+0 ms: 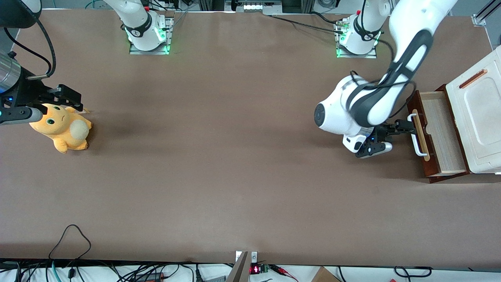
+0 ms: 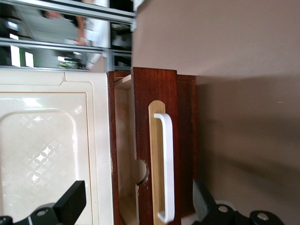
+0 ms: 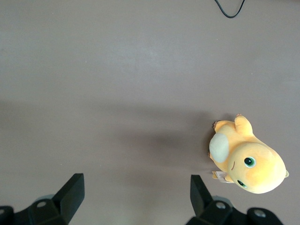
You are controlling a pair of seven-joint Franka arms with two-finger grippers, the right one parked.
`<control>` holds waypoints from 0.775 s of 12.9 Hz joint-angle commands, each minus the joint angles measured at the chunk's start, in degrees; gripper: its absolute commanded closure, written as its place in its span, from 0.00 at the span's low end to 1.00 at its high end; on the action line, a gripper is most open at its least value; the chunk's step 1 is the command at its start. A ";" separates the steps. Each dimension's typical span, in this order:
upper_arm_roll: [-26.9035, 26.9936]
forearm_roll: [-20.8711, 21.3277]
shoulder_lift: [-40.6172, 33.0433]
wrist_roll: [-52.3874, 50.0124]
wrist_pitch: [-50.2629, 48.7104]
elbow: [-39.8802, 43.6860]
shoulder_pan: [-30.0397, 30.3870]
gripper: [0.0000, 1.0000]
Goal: Open lower drawer with left arm only
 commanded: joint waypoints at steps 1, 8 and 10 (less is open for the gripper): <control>1.78 -15.35 -6.29 9.97 4.37 7.08 -0.05 0.00; 27.67 -58.68 -18.16 40.12 9.56 15.90 -3.21 0.00; 31.92 -64.18 -20.62 45.94 11.75 13.45 -3.82 0.00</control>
